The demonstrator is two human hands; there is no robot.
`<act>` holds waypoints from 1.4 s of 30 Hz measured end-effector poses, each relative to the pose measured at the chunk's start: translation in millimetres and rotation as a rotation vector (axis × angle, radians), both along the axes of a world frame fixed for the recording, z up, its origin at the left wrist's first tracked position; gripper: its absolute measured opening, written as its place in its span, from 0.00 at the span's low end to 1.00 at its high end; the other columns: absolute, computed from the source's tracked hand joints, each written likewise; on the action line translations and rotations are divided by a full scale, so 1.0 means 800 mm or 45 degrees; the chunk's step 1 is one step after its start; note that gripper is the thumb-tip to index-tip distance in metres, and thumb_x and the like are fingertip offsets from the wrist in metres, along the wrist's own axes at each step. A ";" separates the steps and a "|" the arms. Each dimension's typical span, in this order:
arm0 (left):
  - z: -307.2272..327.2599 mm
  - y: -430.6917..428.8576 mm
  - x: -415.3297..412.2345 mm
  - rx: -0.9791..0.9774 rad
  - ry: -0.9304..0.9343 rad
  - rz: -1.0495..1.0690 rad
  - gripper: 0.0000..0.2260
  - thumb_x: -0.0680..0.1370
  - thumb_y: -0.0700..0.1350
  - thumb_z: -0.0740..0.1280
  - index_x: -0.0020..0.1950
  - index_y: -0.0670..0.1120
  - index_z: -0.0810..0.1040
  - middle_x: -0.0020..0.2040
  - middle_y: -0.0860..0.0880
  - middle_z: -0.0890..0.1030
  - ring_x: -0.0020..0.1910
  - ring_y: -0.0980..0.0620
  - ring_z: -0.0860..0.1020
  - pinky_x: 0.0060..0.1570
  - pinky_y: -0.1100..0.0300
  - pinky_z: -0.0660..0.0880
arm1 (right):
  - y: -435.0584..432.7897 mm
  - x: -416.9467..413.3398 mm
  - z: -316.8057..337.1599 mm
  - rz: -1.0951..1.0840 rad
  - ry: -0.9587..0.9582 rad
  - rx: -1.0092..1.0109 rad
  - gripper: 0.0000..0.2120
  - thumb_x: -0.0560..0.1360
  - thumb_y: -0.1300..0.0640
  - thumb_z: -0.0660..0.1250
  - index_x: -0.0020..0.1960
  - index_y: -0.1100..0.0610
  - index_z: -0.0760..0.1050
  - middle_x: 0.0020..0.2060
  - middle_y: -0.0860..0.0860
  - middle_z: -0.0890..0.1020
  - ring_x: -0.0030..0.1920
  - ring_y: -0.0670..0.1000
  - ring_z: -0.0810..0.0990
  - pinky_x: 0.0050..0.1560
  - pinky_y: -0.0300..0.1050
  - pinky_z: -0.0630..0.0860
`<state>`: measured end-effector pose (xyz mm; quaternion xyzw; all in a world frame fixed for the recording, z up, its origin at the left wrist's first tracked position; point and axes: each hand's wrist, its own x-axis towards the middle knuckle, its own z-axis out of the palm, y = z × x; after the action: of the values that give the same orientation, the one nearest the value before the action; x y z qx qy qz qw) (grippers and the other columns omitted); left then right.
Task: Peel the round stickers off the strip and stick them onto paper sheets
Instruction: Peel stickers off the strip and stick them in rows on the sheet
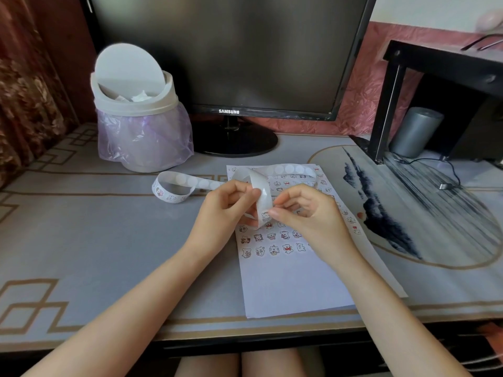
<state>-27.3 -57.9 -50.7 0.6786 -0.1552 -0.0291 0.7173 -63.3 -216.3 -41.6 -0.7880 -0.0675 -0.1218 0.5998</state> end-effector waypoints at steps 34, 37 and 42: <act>-0.005 0.000 0.002 0.067 0.013 -0.092 0.05 0.77 0.40 0.67 0.46 0.37 0.78 0.38 0.45 0.80 0.39 0.52 0.79 0.45 0.59 0.80 | 0.001 0.003 -0.006 -0.099 -0.085 0.015 0.08 0.70 0.65 0.73 0.43 0.53 0.80 0.38 0.48 0.83 0.41 0.53 0.81 0.48 0.46 0.78; -0.006 -0.001 0.002 0.071 0.027 -0.093 0.06 0.78 0.39 0.66 0.47 0.35 0.78 0.41 0.42 0.81 0.40 0.51 0.80 0.43 0.63 0.79 | 0.002 0.002 -0.006 -0.095 -0.092 0.024 0.08 0.69 0.64 0.73 0.43 0.53 0.80 0.38 0.48 0.83 0.42 0.53 0.81 0.48 0.48 0.78; -0.005 -0.001 0.002 0.079 0.038 -0.132 0.07 0.78 0.39 0.65 0.46 0.35 0.79 0.42 0.41 0.80 0.41 0.51 0.79 0.43 0.64 0.78 | 0.001 0.002 -0.006 -0.104 -0.091 0.002 0.08 0.69 0.63 0.74 0.42 0.51 0.81 0.37 0.45 0.84 0.40 0.46 0.80 0.47 0.48 0.77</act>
<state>-25.9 -58.9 -54.3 0.6909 -0.1786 -0.0811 0.6958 -62.0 -215.3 -46.4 -0.7847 -0.0566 -0.1743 0.5922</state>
